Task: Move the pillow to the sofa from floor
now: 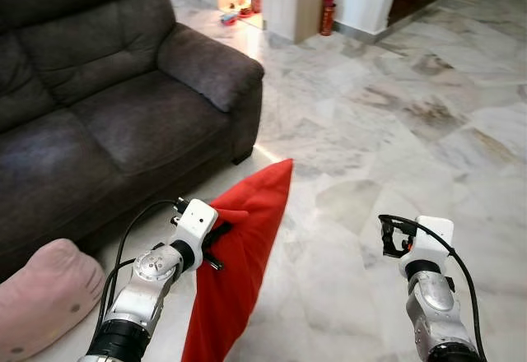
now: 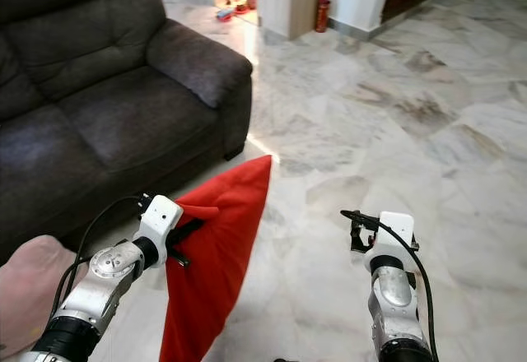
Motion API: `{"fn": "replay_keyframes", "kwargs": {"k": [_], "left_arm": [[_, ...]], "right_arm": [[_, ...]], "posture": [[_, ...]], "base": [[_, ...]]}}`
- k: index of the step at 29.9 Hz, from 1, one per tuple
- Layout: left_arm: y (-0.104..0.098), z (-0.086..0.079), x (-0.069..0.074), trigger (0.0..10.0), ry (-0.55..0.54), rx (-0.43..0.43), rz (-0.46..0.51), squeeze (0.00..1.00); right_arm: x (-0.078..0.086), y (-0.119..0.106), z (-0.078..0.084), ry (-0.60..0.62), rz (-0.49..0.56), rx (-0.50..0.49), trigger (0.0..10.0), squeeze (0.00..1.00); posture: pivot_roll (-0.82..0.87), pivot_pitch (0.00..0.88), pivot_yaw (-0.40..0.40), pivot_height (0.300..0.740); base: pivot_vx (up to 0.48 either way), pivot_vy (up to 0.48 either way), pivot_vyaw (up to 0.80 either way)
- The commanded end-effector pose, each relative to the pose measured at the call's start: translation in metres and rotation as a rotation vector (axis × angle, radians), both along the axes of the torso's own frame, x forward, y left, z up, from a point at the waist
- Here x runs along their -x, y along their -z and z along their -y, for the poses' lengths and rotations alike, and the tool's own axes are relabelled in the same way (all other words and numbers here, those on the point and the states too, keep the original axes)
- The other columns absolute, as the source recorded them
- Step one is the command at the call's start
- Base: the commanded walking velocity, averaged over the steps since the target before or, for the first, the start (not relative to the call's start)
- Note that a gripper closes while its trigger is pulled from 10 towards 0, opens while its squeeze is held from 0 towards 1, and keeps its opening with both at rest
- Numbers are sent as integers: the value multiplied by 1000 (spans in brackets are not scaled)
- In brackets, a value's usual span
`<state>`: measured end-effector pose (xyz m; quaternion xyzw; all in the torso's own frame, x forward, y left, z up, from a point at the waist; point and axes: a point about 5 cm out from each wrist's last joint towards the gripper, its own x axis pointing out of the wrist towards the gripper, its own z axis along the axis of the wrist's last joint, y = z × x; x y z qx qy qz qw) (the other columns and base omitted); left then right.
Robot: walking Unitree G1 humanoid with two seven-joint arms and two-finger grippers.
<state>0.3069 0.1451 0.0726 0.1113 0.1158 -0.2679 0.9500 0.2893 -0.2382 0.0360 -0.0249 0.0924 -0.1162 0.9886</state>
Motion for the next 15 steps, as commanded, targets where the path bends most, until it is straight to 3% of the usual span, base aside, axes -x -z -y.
{"fn": "replay_keyframes", "kwargs": {"k": [1,15], "left_arm": [[-24,1,-9,10000,3,38,113,0],[-23,4,-9,10000,-14,44,112,0]], "right_arm": [[-3,-3,-1,-5,6,1,10000,0],[-2,-2,-1,-2,9,1,10000,0]], "posture": [[-50,37,39,739],[-51,52,39,739]], "base": [[0,0,-781],[0,0,-778]]}}
